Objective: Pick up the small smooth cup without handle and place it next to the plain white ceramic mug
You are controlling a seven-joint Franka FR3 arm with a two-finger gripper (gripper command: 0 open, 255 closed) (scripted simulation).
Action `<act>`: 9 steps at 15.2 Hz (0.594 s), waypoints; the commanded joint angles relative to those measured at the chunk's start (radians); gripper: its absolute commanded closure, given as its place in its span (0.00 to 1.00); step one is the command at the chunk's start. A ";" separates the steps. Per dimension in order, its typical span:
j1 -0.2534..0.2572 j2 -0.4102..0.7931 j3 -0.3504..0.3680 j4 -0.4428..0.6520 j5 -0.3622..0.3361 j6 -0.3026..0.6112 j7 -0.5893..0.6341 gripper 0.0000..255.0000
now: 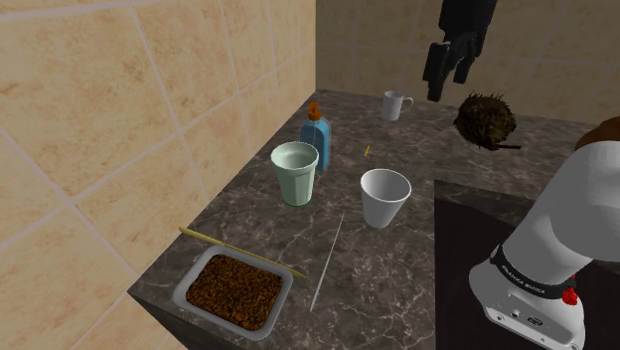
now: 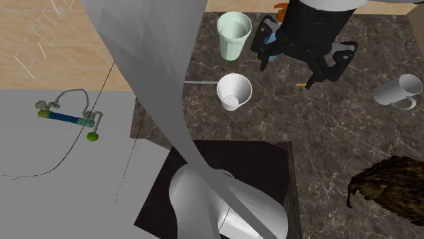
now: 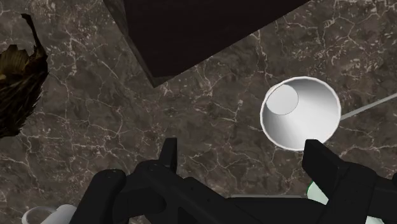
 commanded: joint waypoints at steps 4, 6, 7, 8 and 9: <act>0.010 -0.002 0.062 -0.075 0.033 0.077 0.082 0.00; 0.017 0.007 0.104 -0.118 0.055 0.131 0.138 0.00; 0.021 0.014 0.126 -0.138 0.065 0.159 0.166 0.00; 0.024 0.024 0.149 -0.155 0.076 0.188 0.193 0.00; 0.027 0.036 0.171 -0.172 0.086 0.217 0.222 0.00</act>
